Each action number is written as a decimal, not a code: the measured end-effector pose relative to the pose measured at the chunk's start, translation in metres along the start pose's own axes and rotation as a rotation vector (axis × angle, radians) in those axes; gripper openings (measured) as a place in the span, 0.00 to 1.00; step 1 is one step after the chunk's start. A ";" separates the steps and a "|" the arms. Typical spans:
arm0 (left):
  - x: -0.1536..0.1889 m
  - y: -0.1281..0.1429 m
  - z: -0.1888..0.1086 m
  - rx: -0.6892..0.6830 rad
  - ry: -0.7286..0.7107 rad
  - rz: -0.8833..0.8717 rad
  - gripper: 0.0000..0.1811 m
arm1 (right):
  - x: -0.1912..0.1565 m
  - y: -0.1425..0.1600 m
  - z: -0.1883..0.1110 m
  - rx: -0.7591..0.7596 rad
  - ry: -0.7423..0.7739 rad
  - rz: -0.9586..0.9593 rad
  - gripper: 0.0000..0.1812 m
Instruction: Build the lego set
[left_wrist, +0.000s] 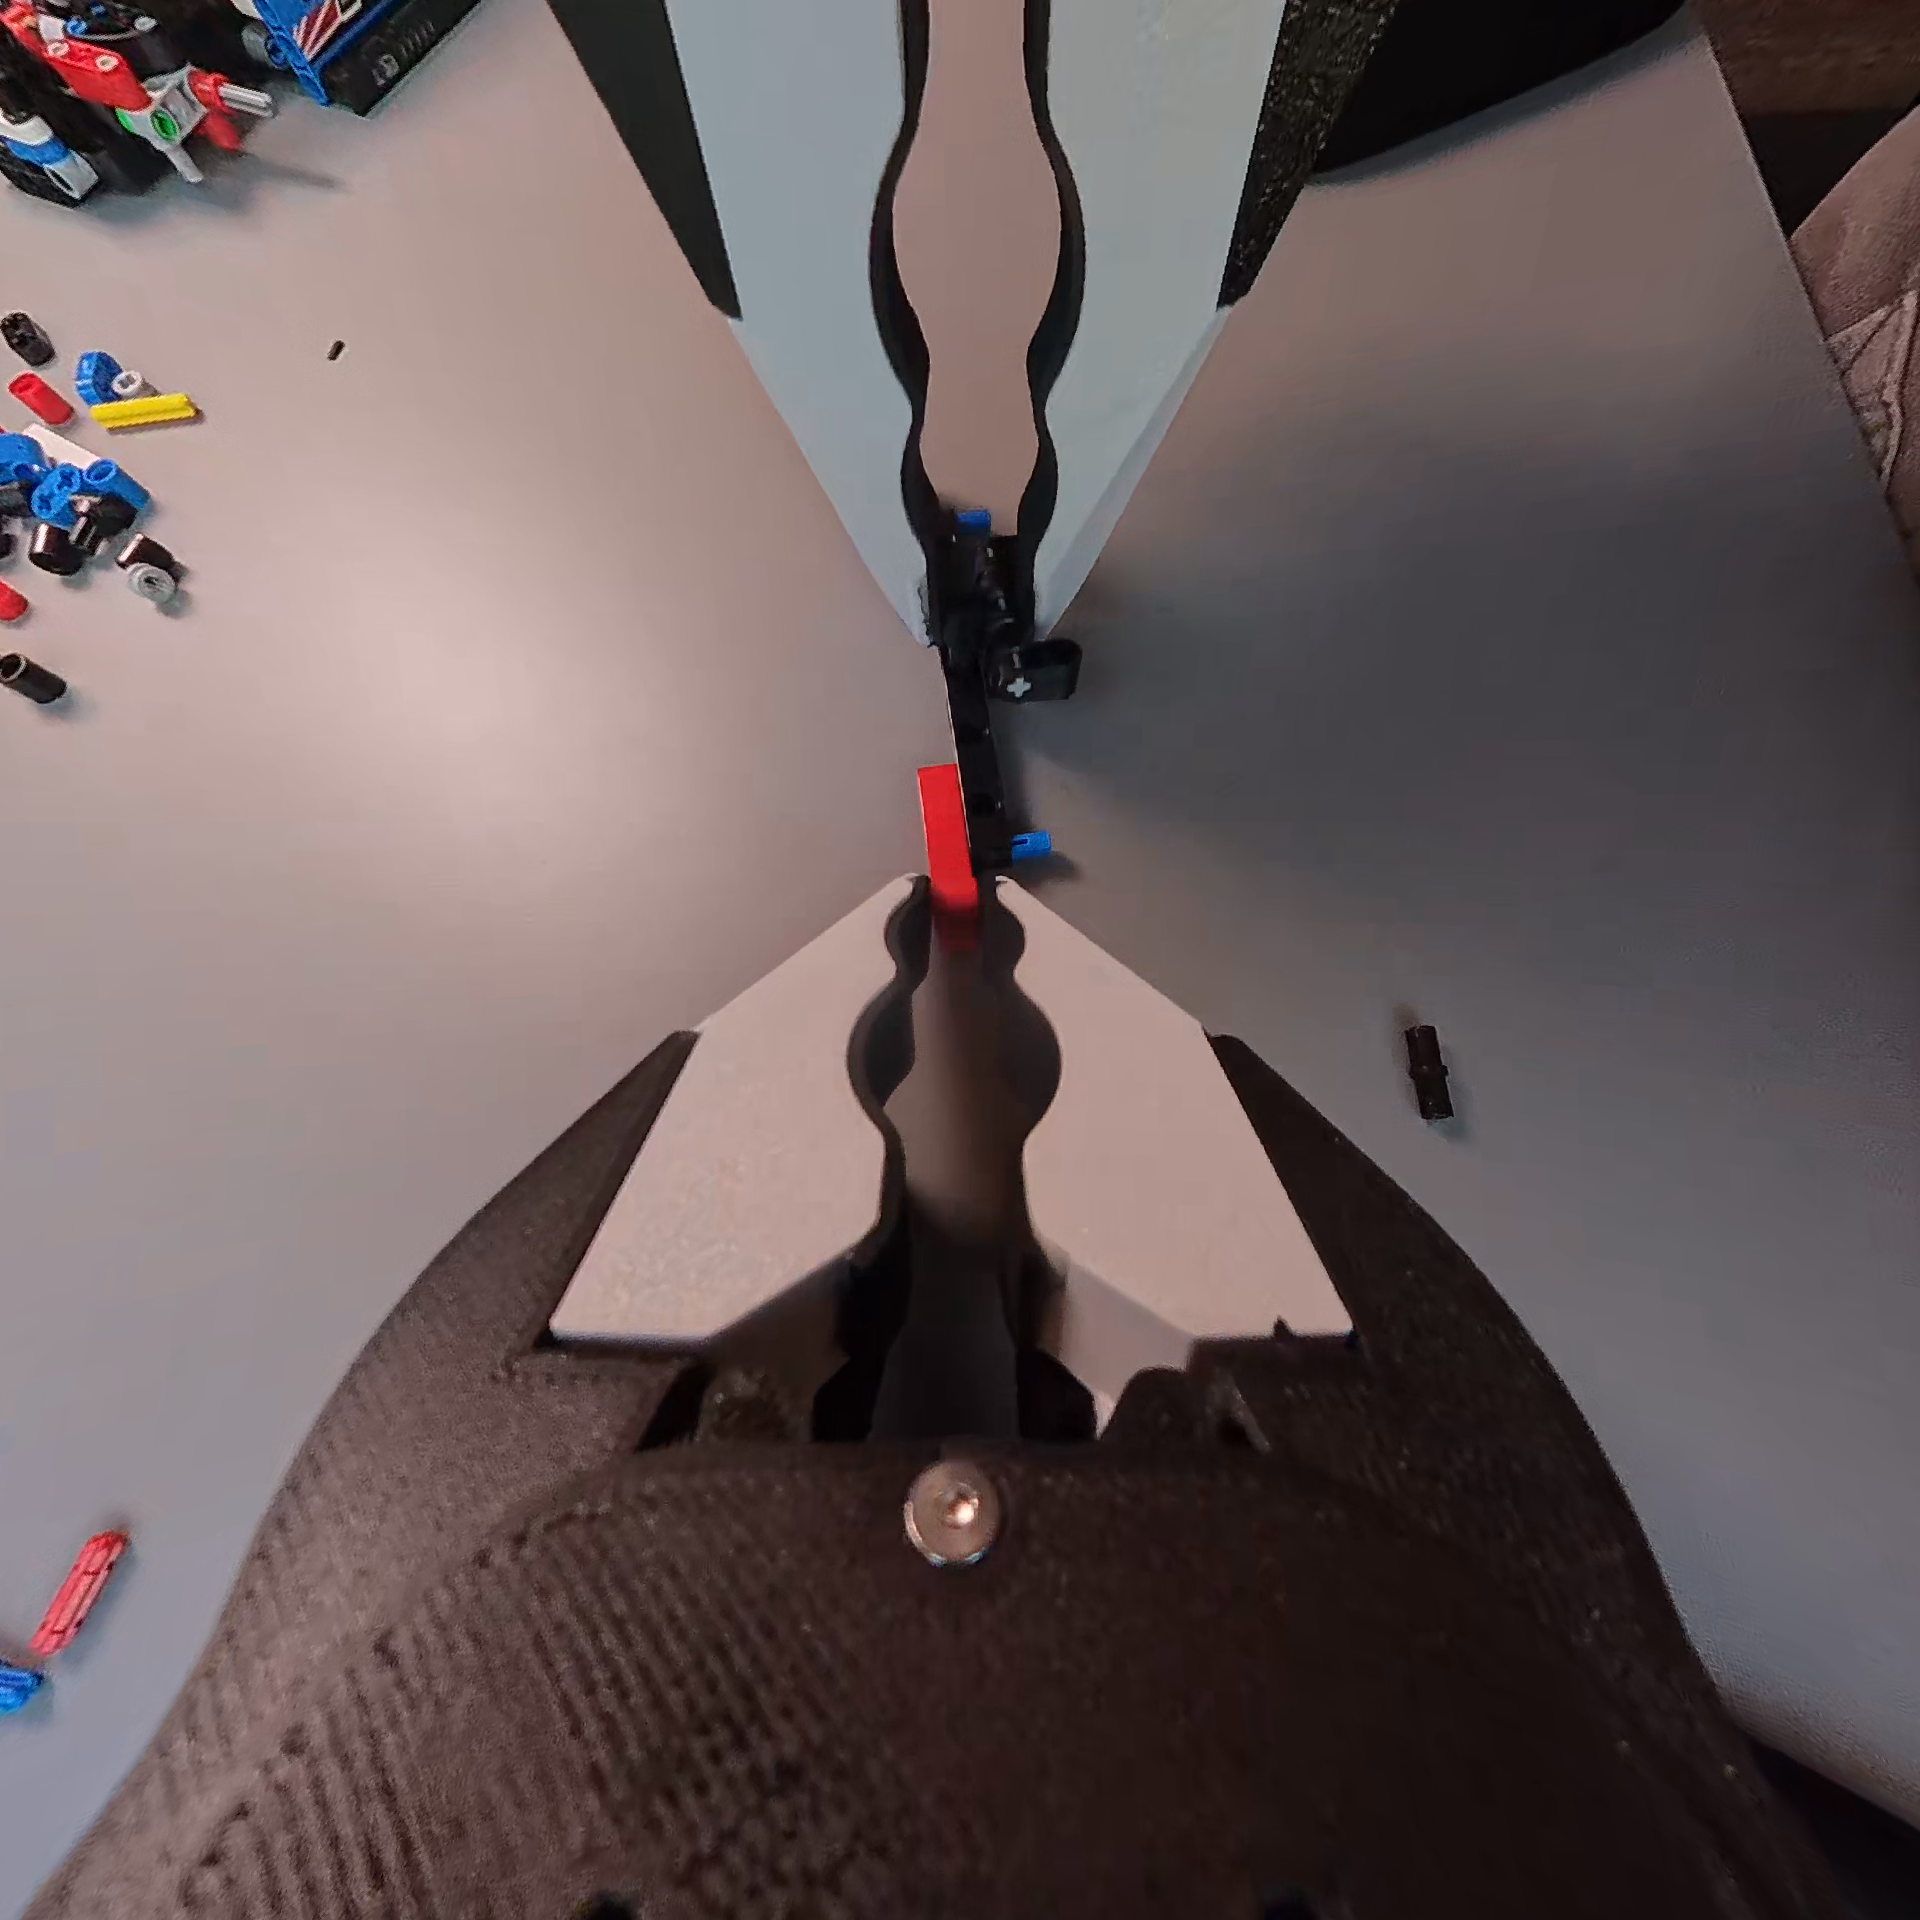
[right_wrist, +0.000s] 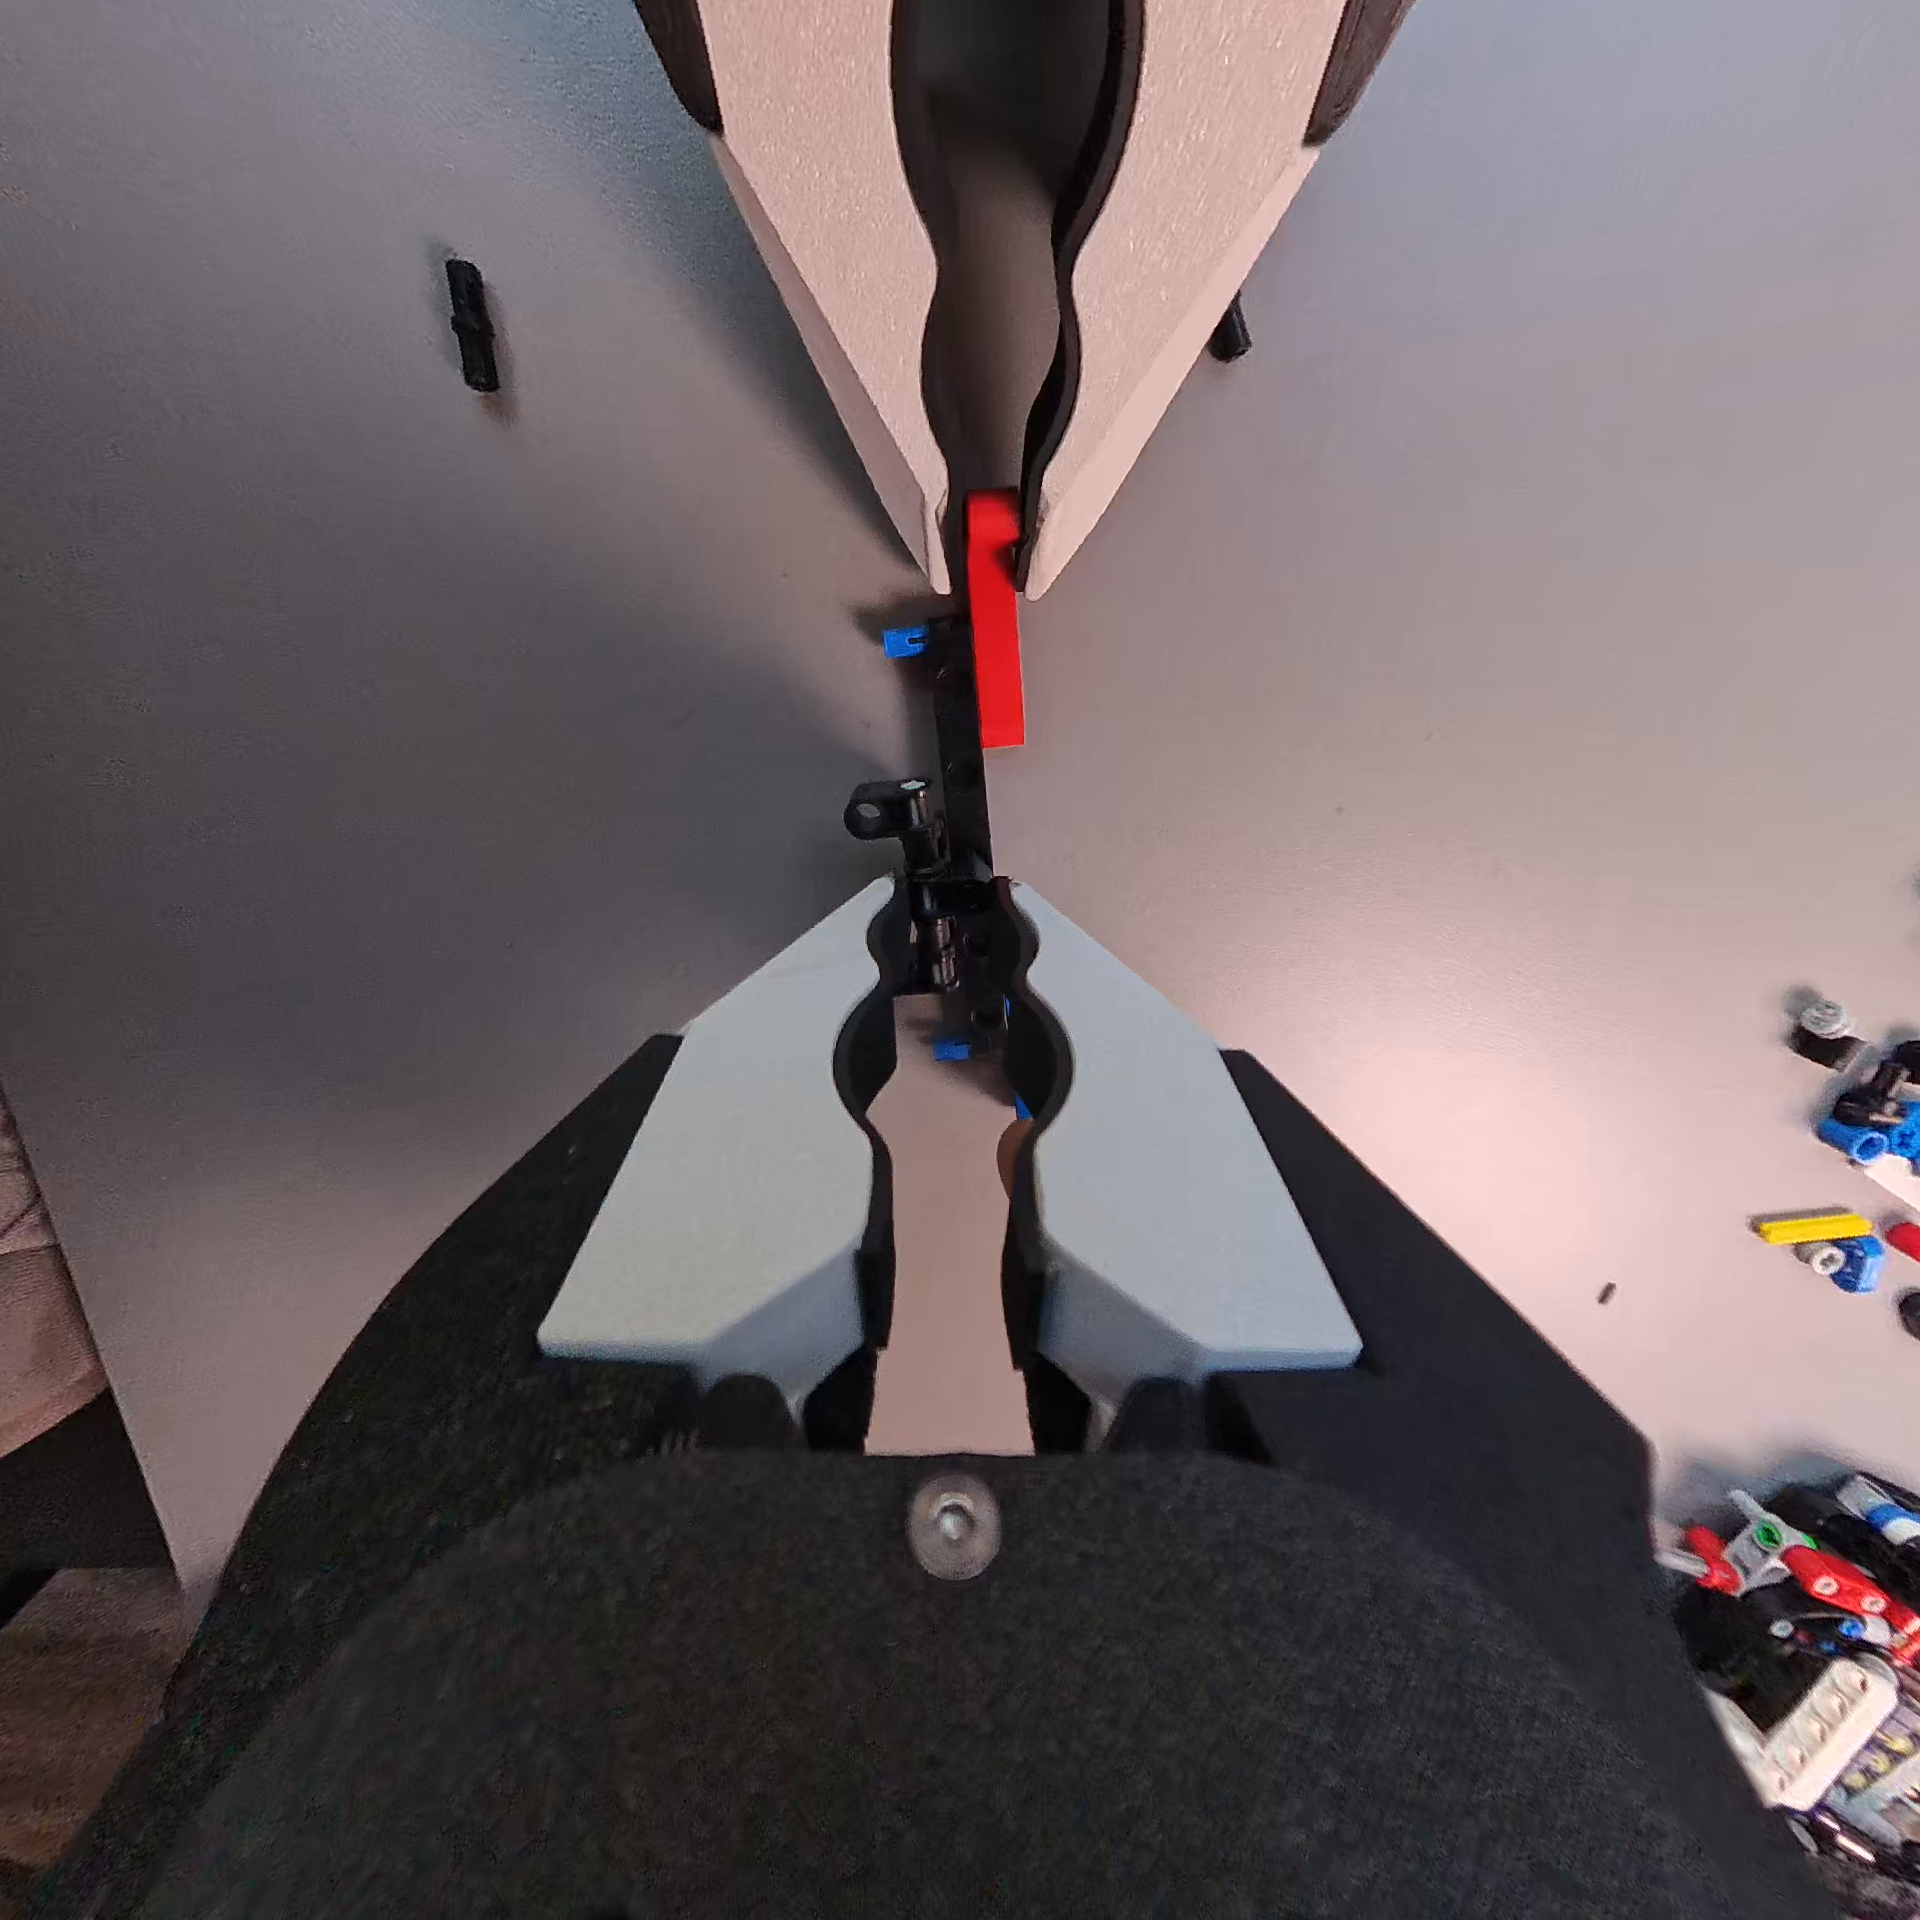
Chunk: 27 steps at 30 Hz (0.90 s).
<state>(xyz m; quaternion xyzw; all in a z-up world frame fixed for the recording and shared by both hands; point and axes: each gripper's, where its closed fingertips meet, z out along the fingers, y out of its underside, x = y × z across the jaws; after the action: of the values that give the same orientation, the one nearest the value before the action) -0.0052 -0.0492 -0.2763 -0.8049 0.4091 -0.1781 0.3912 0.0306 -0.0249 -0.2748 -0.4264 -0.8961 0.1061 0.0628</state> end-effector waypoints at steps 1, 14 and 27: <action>0.000 0.000 0.000 0.000 0.001 -0.001 0.04 | 0.000 0.000 0.000 -0.014 -0.001 -0.005 0.07; 0.004 -0.006 0.002 0.018 0.035 -0.007 0.06 | 0.004 0.000 0.002 -0.184 -0.010 -0.182 0.07; 0.004 -0.007 0.002 0.029 0.059 -0.043 0.04 | 0.004 -0.001 0.008 -0.214 -0.078 -0.260 0.07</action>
<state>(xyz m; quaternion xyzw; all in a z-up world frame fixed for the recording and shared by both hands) 0.0020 -0.0494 -0.2721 -0.8022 0.4003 -0.2161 0.3866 0.0258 -0.0233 -0.2819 -0.3067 -0.9516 0.0176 -0.0046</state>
